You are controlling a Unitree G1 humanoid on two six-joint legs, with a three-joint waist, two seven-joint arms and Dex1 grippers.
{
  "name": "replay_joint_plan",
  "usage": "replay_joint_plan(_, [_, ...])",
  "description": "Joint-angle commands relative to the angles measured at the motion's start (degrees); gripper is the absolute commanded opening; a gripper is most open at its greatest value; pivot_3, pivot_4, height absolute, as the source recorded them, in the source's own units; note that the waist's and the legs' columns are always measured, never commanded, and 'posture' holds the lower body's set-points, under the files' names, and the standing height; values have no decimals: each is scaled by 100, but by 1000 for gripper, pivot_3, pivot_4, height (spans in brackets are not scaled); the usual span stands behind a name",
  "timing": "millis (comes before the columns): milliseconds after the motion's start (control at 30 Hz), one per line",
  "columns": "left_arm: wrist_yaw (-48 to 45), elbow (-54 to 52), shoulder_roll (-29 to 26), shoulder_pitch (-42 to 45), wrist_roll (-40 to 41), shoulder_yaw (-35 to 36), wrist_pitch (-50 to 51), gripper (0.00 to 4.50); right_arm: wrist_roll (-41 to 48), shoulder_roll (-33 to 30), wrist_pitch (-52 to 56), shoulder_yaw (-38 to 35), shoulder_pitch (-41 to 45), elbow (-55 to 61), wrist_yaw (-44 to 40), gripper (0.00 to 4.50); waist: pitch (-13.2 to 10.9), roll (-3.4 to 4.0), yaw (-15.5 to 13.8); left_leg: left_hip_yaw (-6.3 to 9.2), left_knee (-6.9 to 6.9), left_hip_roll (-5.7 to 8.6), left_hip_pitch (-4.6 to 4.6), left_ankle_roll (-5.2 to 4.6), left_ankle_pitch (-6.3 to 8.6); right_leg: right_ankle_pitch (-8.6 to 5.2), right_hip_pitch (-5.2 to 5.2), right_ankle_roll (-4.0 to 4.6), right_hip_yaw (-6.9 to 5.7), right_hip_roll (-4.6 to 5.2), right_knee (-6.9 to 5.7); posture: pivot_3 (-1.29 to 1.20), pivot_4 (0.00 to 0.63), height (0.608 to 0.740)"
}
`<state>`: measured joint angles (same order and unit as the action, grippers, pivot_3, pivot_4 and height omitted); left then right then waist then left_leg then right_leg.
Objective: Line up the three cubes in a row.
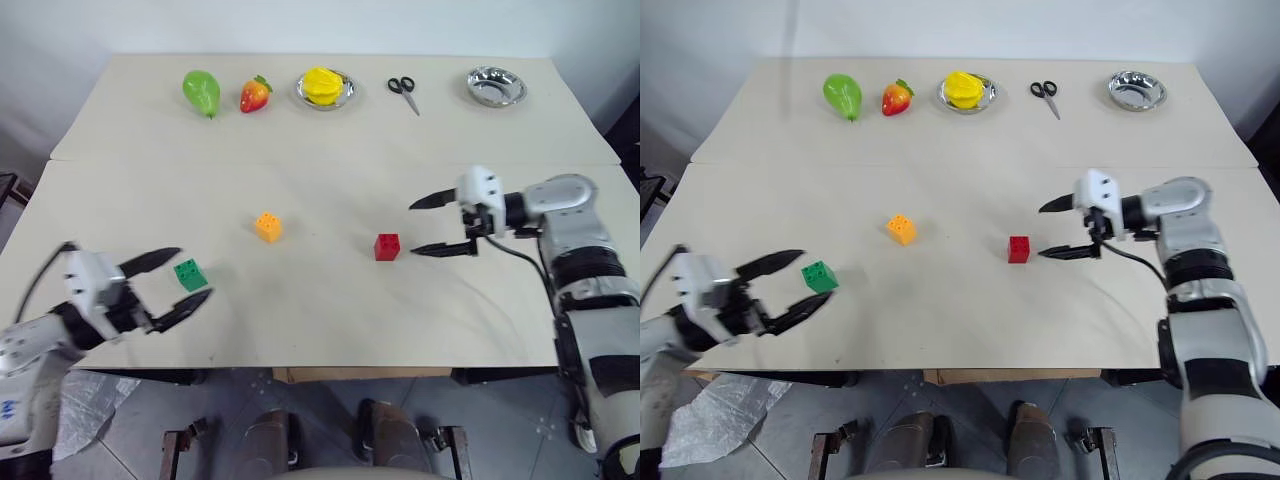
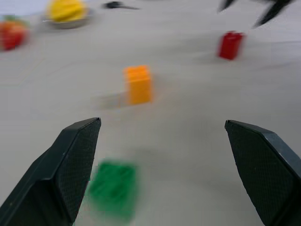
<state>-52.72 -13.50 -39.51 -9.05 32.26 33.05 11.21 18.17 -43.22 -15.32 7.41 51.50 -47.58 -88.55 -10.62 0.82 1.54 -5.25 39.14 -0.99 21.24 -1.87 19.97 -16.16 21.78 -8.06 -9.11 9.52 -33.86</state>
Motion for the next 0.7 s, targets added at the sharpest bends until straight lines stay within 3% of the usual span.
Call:
replay_joint_plan(33, [-135,332,-72,-377,179,898,-295,4500,1264,-316,529,-143,-1000,1487,-395,4491,1,-4,0,-1,0,-1,-1,1,1,0,0,0,0,0,0,0,150,740])
replay_joint_plan(200, [-553,1263,-254,-945,178,1493,-365,4500,1746,8,1087,-369,-2378,3000,-288,4491,-2,-8,23,-13,-1,-6,-11,4,4,0,0,0,2,-2,-6,0,150,740])
replay_joint_plan(333, [-1015,2352,-431,-1303,-66,1435,-532,4500,1698,446,1189,-338,-2795,3487,-47,4491,-1,-9,13,-25,1,-11,-14,4,4,0,14,0,14,-2,-16,0,150,740])
replay_joint_plan(433, [-1177,2865,-511,-1115,-152,1294,-849,4500,1564,630,1076,-378,-2884,3517,-46,4491,0,-16,-10,-25,1,-13,-9,9,8,0,23,4,15,-2,-21,0,150,740])
replay_joint_plan(700, [-1324,1977,-620,-244,-87,331,-493,4500,1542,330,1211,-654,-3110,3570,-257,4491,7,-29,-177,-12,1,-1,-2,0,14,3,22,9,13,13,-21,0,150,740])
